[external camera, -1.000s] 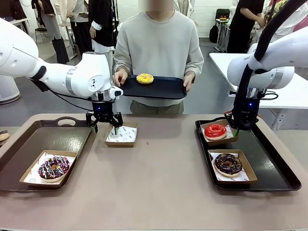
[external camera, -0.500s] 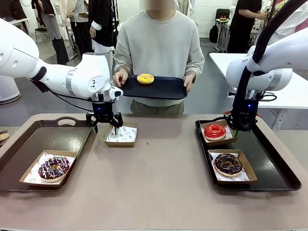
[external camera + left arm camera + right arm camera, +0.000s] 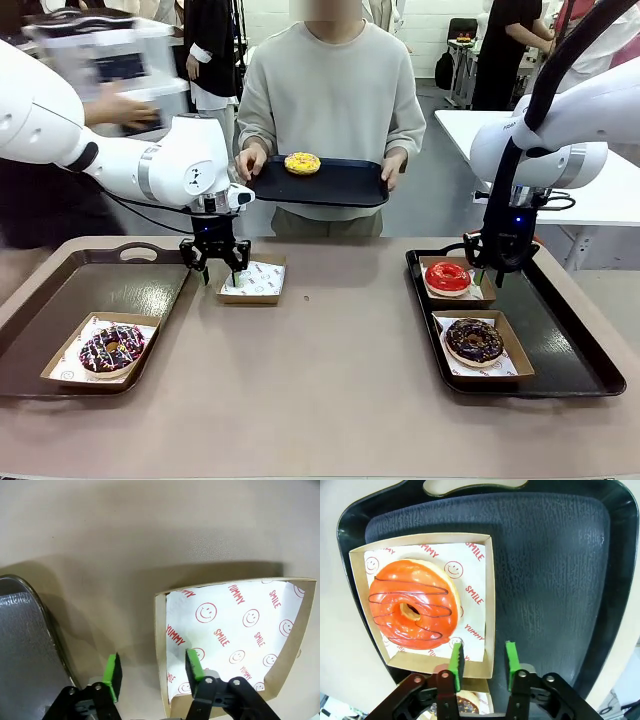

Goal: Individually package the donuts and arrange them on the tray.
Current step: Place the picked Paper togo box on the Handle tray while simultaneously picking up another Paper togo box from the table with the other hand.

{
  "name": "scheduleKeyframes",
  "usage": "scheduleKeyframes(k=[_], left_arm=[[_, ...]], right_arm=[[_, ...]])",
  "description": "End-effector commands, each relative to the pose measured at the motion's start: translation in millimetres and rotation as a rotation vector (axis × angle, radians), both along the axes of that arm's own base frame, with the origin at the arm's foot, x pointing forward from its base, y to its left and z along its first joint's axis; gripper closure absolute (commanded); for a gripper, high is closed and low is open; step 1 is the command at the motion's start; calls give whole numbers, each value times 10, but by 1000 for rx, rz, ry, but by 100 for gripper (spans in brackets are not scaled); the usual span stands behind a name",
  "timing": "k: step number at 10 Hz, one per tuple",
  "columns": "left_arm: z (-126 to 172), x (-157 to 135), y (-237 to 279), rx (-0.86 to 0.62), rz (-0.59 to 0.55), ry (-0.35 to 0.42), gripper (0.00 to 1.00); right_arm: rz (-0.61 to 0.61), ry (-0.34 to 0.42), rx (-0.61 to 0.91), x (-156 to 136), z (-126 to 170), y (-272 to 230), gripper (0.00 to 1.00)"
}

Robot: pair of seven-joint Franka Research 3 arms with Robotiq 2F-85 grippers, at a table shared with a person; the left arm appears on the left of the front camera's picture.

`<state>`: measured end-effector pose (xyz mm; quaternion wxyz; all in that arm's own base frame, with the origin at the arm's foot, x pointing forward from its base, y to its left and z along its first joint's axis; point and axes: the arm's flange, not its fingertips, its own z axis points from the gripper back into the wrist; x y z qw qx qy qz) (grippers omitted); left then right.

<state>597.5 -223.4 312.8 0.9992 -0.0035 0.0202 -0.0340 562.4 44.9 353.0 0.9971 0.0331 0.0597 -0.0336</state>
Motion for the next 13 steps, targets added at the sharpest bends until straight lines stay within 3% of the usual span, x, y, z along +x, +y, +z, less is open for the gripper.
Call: scheduleKeyframes(k=[1,2,3,11,13], left_arm=[[22,31,-20,-4,33,17,74],[32,23,-19,-6,31,18,84],[46,17,-17,-8,31,17,100],[159,14,-2,-4,12,3,100],[378,-22,32,-50,-9,16,100]], right_arm=[[-5,-7,0,27,7,-7,0],[-7,-9,2,28,8,-9,3],[-8,-12,4,29,10,-3,0],[0,-47,103,-85,265,-172,0],[184,-65,446,-507,689,-269,0]])
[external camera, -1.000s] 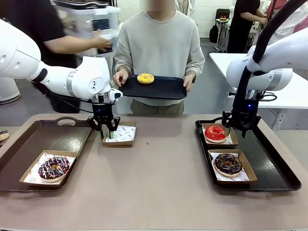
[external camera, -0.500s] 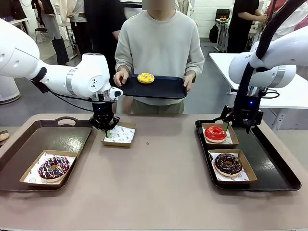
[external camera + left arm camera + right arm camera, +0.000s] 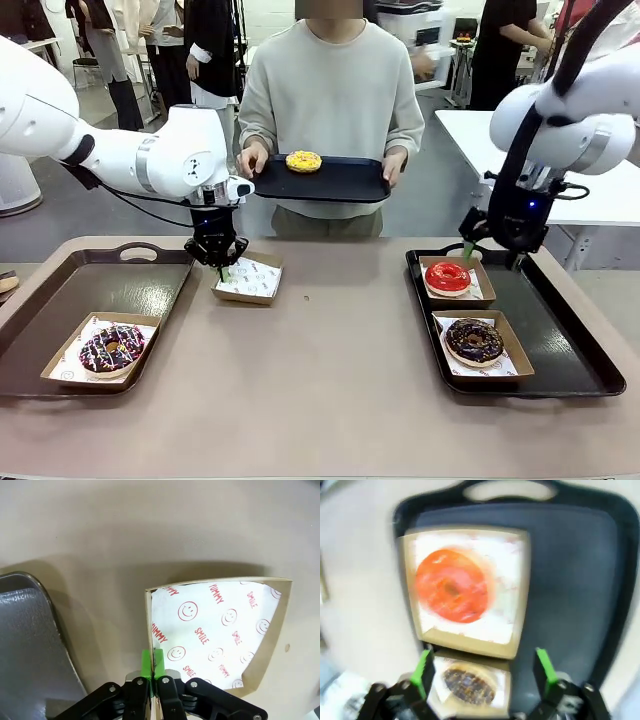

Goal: Individually package the donuts and arrange them on the tray.
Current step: Place the picked Paper togo box on the Handle tray while simultaneously picking up another Paper togo box from the table with the other hand.

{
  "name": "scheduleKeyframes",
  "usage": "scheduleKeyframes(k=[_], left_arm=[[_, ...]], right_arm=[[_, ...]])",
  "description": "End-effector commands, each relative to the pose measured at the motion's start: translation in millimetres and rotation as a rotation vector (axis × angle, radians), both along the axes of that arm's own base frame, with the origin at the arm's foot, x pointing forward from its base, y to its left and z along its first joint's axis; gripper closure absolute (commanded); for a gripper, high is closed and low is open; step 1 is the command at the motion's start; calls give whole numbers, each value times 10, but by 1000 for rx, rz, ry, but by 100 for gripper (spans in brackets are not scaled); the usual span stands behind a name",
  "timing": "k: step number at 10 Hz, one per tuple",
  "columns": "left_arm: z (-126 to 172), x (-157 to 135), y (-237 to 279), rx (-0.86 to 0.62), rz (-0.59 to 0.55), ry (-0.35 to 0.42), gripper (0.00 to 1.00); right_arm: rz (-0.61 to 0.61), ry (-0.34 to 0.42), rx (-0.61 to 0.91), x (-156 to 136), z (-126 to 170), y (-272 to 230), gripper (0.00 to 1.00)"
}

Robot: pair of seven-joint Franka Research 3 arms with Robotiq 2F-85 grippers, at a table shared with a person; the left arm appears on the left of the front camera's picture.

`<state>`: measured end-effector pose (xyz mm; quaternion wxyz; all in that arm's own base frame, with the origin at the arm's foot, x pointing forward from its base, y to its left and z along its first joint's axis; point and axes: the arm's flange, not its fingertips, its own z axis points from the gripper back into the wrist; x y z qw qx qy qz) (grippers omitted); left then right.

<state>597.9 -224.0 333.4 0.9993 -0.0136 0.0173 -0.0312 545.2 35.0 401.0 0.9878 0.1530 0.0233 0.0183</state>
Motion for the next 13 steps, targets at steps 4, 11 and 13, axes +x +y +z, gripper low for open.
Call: scheduleKeyframes(k=[4,11,13], left_arm=[[963,-125,-10,-53,-65,-37,100],[1894,-16,-286,-36,-40,-121,100],[1944,78,-328,-30,-12,-115,100]], right_arm=[[90,-166,675,-1290,869,-1285,0],[-284,-226,975,-1586,140,-2989,0],[-332,-179,1016,-1536,-141,-3157,0]])
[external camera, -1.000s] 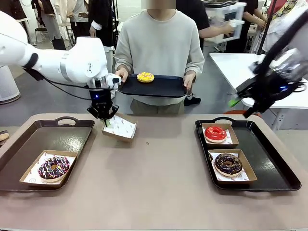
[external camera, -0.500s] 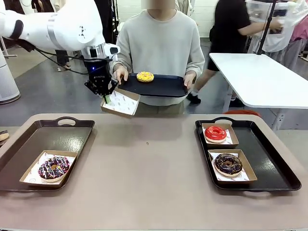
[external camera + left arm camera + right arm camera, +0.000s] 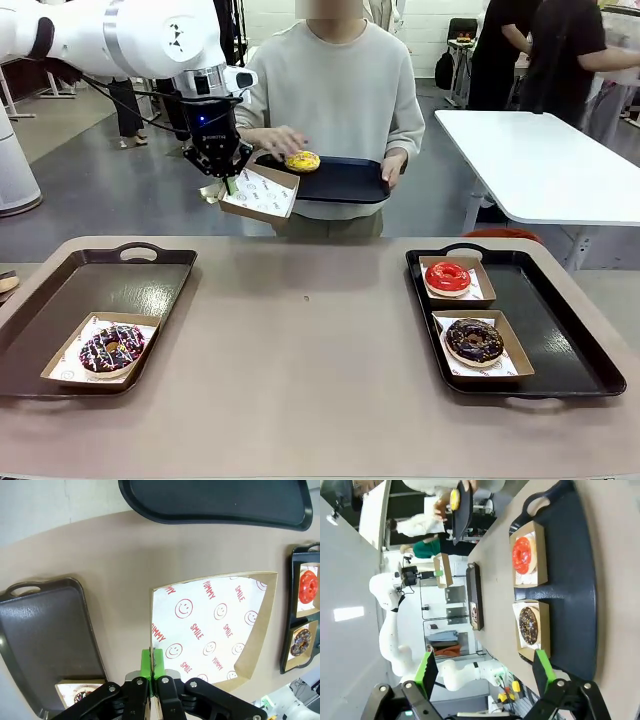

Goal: Individually package the donuts and arrange them on the tray.
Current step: Place the picked Paper togo box on the Handle tray while simultaneously picking up another Paper togo box from the table with the other hand, then place the picked Paper togo box on the Handle tray.

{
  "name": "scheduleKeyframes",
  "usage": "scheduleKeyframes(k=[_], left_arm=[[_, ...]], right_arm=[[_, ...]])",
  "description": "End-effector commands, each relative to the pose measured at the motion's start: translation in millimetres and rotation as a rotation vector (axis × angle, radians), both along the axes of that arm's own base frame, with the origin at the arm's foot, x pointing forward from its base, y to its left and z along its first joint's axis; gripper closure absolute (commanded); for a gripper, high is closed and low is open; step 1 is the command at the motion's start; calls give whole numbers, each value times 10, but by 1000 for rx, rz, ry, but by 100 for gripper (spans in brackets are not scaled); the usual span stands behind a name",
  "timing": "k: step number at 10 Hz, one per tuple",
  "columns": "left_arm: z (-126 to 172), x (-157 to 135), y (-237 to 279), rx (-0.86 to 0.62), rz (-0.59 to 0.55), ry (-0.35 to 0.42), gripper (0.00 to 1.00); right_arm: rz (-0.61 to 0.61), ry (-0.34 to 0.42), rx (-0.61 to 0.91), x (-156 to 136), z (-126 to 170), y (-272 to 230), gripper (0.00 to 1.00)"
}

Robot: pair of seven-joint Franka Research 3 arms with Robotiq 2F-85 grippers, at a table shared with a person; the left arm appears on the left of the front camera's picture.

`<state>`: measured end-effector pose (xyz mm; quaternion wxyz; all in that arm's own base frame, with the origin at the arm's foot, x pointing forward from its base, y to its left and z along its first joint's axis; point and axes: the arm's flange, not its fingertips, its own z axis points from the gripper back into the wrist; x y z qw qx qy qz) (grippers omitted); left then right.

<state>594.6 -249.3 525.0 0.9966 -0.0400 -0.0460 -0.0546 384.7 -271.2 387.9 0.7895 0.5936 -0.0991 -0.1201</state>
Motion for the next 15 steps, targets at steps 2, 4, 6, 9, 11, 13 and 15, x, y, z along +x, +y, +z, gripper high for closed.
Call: scheduleKeyframes(k=[2,4,6,9,11,13,15], left_arm=[[23,218,-101,32,70,28,100],[-1,263,-96,30,79,37,100],[-68,197,-39,7,49,33,100],[-68,197,-39,7,49,33,100],[-68,197,-39,7,49,33,100],[-68,197,-39,7,49,33,100],[-68,197,-39,7,49,33,100]], right_arm=[[8,19,41,67,-114,-135,0],[14,22,23,75,-105,-116,0],[1,33,30,44,-170,-108,0],[1,33,30,44,-170,-108,0],[1,33,30,44,-170,-108,0],[1,33,30,44,-170,-108,0],[1,33,30,44,-170,-108,0]])
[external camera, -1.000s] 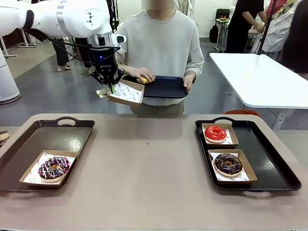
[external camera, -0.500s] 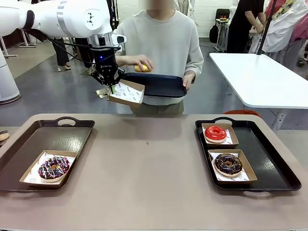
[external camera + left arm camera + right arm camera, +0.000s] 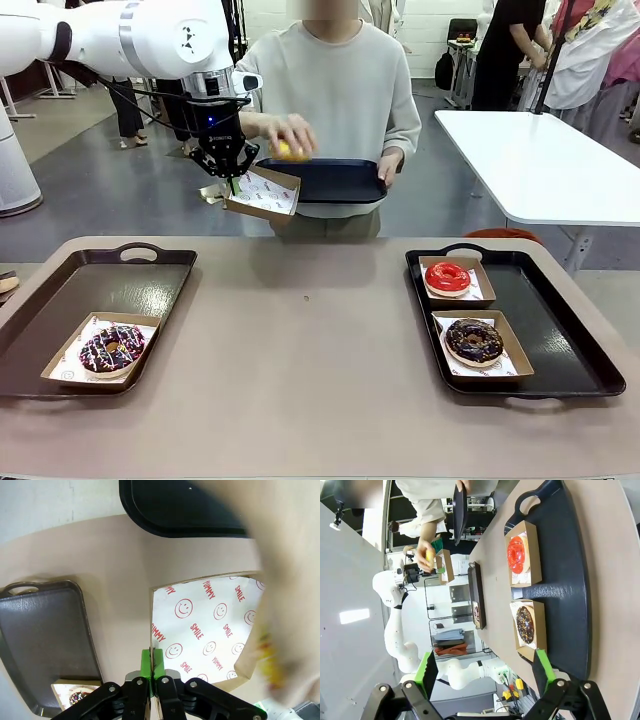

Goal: Individually package the donuts and arrange them on the tray.
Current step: Place the picked Paper togo box on the Handle tray.

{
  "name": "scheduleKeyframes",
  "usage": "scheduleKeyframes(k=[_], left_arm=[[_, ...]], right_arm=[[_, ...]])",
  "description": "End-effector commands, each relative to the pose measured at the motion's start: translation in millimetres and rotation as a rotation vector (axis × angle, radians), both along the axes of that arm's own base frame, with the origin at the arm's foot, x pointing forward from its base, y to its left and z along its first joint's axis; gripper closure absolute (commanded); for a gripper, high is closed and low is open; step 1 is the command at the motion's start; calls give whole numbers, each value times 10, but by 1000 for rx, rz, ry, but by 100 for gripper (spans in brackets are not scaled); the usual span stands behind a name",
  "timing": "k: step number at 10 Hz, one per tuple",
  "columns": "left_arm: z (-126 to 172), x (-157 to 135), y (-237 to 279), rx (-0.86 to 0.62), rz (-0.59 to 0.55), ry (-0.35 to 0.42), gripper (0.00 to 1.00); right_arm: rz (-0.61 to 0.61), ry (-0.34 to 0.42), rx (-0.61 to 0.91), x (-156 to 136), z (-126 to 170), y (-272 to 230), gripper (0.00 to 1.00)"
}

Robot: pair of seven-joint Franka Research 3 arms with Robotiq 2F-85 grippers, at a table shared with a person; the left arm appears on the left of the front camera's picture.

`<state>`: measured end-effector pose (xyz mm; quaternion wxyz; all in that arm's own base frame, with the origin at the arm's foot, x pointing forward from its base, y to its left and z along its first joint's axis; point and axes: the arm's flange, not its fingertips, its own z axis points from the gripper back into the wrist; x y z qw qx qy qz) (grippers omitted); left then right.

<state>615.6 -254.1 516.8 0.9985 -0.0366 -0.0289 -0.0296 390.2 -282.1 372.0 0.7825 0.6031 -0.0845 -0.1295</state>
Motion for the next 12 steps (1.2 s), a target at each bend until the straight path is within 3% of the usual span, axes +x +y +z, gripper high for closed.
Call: scheduleKeyframes(k=[1,12], left_arm=[[14,-13,10,0,0,-3,100],[14,-13,10,0,0,-3,100]], right_arm=[[-2,3,1,-10,-10,1,0],[-2,3,1,-10,-10,1,0]])
